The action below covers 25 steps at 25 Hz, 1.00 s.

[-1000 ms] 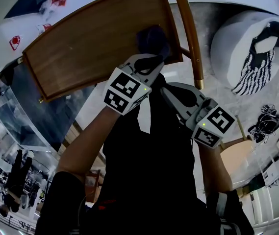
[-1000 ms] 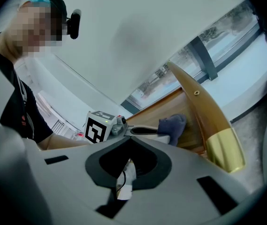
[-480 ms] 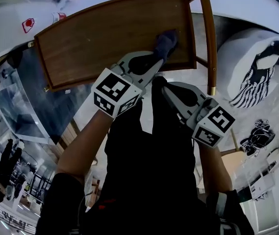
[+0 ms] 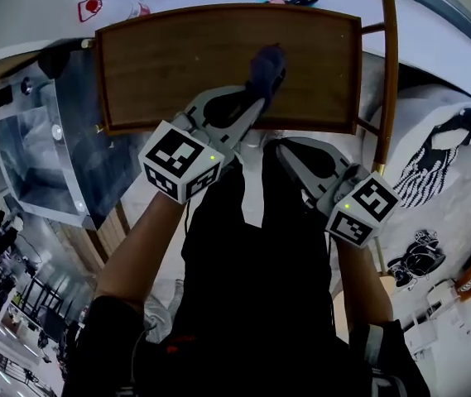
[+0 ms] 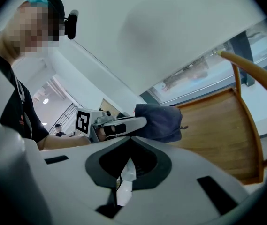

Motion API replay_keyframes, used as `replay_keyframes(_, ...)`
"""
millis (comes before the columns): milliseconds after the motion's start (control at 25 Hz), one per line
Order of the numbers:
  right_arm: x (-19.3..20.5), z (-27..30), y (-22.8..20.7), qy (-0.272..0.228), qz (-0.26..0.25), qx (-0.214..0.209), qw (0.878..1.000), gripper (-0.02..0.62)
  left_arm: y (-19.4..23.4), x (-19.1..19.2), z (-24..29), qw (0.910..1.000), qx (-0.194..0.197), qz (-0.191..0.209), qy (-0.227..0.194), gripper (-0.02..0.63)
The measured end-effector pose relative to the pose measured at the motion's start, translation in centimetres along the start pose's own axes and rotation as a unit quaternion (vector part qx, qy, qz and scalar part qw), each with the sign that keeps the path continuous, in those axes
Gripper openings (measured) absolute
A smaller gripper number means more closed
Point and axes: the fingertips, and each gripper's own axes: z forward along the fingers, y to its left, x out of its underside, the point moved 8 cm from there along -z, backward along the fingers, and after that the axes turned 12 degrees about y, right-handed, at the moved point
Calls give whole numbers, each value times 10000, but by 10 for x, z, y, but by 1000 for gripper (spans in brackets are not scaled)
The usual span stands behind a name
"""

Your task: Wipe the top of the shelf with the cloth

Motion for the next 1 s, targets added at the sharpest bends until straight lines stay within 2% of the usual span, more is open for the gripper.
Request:
replay_keyframes(480,-40,65,56,395,-638,-239,9969,5,38,9,-104,9971,-487,-169,-554,52)
replay_keyframes(760,-67,91,94,433,-1044,-378,9929,5,46,-3,-162,9930,-772,-32,-892,51)
replay_keyframes(1000,-101,96,131,249,-1378,-526,9887,5,41,-23,-208,9873,-1025,144,-1205,51)
